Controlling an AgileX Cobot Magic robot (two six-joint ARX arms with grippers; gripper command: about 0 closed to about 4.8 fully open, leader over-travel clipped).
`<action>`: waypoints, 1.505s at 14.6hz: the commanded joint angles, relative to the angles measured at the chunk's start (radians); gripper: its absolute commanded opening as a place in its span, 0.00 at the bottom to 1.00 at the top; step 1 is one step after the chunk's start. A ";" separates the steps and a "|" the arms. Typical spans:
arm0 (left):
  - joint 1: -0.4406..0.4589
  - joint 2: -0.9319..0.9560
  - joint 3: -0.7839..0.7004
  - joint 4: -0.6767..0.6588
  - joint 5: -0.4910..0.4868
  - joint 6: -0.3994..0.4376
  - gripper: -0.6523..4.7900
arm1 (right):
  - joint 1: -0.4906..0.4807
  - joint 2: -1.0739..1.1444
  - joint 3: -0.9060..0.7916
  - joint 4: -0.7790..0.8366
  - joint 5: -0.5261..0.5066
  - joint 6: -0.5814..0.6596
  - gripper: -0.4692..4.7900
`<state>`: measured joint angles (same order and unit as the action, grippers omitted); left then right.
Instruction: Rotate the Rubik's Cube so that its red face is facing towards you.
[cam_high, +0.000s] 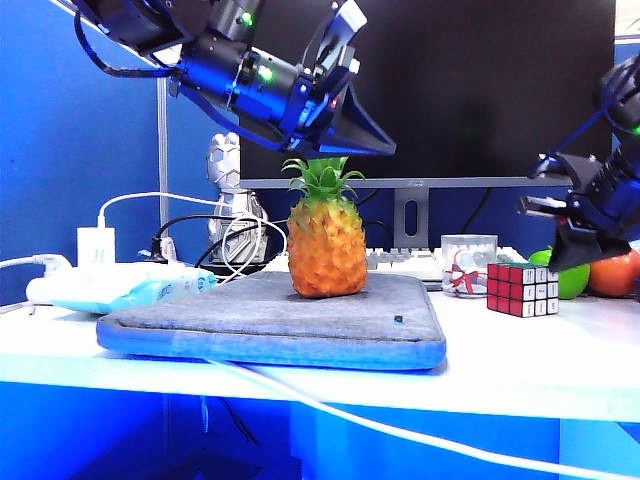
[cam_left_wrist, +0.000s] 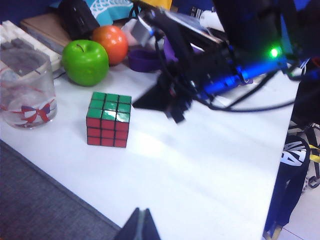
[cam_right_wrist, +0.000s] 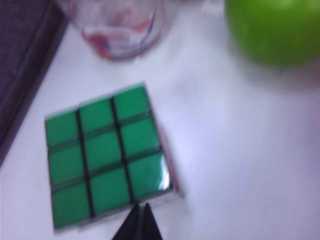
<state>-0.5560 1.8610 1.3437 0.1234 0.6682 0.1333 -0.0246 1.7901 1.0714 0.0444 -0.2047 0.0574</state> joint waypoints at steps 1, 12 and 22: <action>-0.002 0.004 0.005 0.021 -0.002 -0.005 0.15 | 0.001 0.069 0.082 0.035 0.016 -0.018 0.09; -0.001 0.014 0.005 0.025 0.003 -0.018 0.17 | 0.053 0.110 0.499 -0.394 -0.058 -0.037 1.00; -0.002 0.014 0.005 -0.096 0.034 0.202 0.21 | 0.086 0.113 0.528 -0.568 0.135 -0.031 1.00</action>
<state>-0.5552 1.8793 1.3445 0.0360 0.6926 0.2428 0.0605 1.9080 1.5940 -0.4931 -0.0715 0.0223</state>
